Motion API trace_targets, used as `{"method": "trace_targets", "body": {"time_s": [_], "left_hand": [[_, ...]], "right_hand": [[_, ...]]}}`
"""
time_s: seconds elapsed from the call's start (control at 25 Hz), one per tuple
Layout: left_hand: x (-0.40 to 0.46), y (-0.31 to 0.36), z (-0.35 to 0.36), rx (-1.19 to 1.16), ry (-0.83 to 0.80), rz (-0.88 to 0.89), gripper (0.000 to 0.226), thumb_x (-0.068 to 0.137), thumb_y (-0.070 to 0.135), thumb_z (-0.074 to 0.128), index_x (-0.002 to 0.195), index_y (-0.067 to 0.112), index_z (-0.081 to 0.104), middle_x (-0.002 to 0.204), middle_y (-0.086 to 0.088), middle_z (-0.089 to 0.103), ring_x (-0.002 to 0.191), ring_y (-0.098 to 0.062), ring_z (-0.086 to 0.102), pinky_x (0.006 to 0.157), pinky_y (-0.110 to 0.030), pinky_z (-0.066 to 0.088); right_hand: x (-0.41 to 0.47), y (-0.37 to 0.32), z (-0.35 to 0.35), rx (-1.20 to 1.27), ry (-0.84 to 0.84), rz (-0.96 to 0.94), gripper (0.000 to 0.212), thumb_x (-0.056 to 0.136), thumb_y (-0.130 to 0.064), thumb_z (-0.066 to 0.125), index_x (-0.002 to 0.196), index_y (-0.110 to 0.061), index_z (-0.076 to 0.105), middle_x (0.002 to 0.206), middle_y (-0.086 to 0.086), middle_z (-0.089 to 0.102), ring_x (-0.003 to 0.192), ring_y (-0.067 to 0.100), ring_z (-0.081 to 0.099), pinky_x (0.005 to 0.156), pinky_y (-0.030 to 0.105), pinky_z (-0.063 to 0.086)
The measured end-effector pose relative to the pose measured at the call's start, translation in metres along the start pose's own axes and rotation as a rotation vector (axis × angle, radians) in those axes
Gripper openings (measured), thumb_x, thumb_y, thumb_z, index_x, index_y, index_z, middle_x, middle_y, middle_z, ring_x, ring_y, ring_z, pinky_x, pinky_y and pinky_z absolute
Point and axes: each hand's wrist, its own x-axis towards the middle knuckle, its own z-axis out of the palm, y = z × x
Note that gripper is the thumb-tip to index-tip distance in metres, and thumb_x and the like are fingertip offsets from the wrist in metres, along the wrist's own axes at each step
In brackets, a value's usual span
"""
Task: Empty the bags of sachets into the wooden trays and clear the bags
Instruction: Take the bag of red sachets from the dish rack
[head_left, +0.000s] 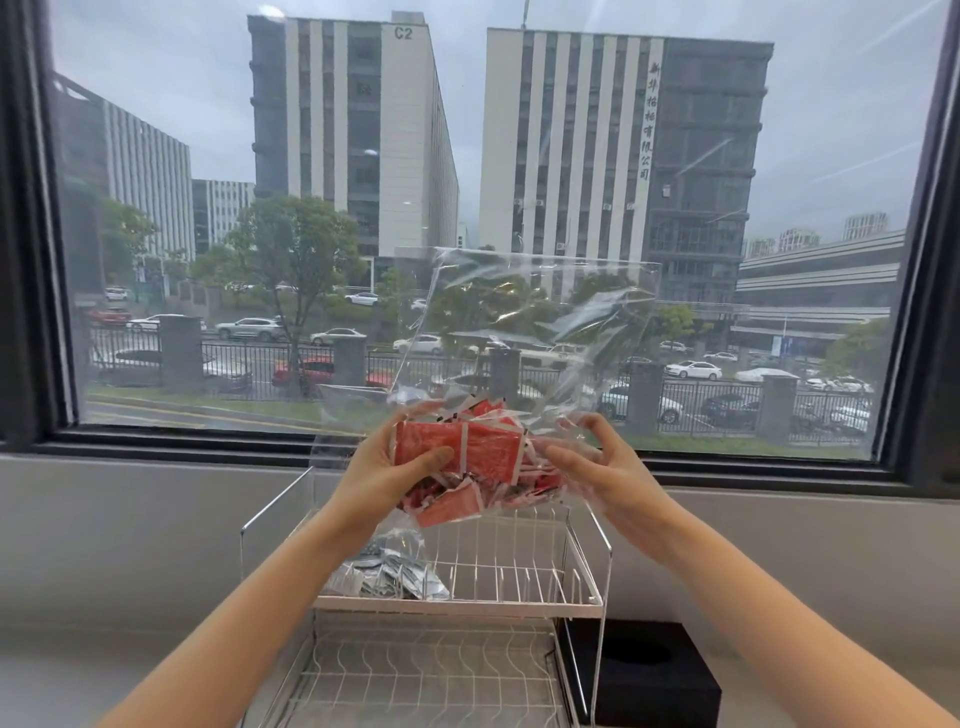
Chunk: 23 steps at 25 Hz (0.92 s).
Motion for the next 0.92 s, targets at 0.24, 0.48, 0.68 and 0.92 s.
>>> {"method": "trace_targets", "body": {"time_s": [0.24,0.48,0.68,0.92], "left_hand": [[-0.007,-0.006,-0.001,0.046,0.007,-0.009,0.033,0.076,0.005,0.066,0.101,0.027,0.061,0.078,0.008,0.075,0.074,-0.007,0.07,0.062,-0.018,0.056],[-0.019,-0.007,0.002,0.019,0.008,-0.001,0.037,0.074,0.003,0.066,0.097,0.032,0.061,0.074,0.013,0.074,0.07,-0.003,0.069,0.06,-0.015,0.054],[-0.048,-0.018,0.004,0.01,0.004,-0.037,0.042,0.073,0.009,0.067,0.103,0.037,0.058,0.081,0.009,0.075,0.077,-0.008,0.071,0.066,-0.019,0.056],[-0.099,-0.044,0.012,0.017,0.08,-0.119,0.03,0.07,0.029,0.066,0.095,0.042,0.057,0.084,0.006,0.071,0.072,-0.004,0.07,0.061,-0.019,0.056]], "right_hand": [[-0.007,0.006,-0.003,-0.077,0.0,0.033,0.062,0.065,-0.017,0.075,0.12,-0.017,0.048,0.107,0.01,0.07,0.103,0.024,0.065,0.099,0.038,0.046],[-0.021,0.004,0.002,-0.18,0.057,0.006,0.04,0.077,-0.01,0.069,0.113,-0.02,0.054,0.101,0.004,0.069,0.094,0.017,0.066,0.081,0.024,0.047],[-0.04,0.025,0.005,-0.161,0.078,0.063,0.049,0.067,-0.027,0.077,0.112,-0.03,0.057,0.115,0.007,0.065,0.111,0.022,0.06,0.101,0.042,0.043],[-0.089,0.063,0.021,-0.156,0.103,0.155,0.061,0.054,-0.045,0.081,0.109,-0.043,0.055,0.125,0.003,0.06,0.12,0.022,0.053,0.104,0.048,0.041]]}}
